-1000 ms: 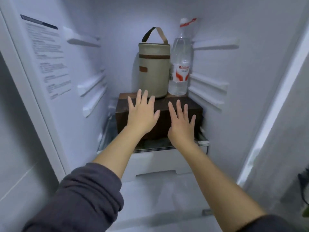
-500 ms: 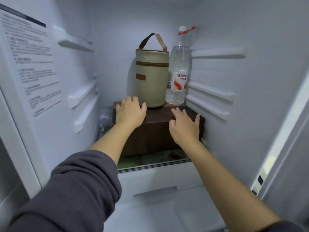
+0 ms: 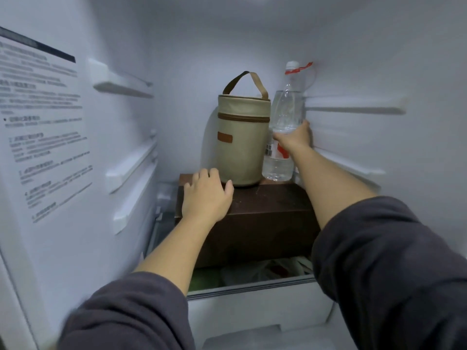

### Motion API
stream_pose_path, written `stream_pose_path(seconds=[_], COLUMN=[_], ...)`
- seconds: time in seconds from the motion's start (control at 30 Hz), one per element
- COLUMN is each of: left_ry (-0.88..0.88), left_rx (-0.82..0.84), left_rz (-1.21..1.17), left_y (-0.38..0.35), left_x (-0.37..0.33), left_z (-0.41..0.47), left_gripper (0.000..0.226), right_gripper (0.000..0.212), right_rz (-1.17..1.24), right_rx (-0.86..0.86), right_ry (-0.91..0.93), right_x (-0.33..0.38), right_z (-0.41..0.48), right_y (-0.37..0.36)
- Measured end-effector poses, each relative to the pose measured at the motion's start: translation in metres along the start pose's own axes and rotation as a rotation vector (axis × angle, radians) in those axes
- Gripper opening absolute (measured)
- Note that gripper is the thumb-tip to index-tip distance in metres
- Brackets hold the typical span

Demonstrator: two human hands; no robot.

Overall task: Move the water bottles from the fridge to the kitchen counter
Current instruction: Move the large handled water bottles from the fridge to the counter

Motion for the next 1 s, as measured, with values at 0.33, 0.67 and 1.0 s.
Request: stream_pose_path(seconds=[0.33,0.67,1.0], left_ry=[0.012,0.003,-0.018], left_rx=[0.008,0.085,0.124], left_rz=[-0.009,0.012,-0.012], left_y=[0.0,0.0,-0.002], left_x=[0.0,-0.003,-0.005], left_z=[-0.002,-0.005,-0.004], left_gripper=[0.043,0.046,0.048], right_gripper=[0.094,0.079,0.071], right_rz=[-0.187,-0.167,-0.014], right_rx=[-0.039,0.147,0.31], right_ry=[-0.016,0.014,0.013], right_x=[0.002,0.015,0.025], right_z=[-0.005,-0.054,-0.088], right_y=[0.006,0.033,0.032])
Point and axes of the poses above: each hand's wrist, its own z-axis towards the middle knuckle, its own y-axis out of the back of the hand, x = y × z, the point moved 9 cm from there along z, towards the middle knuckle, and after that the axes turned 4 degrees about z, right-handed, at the moved point
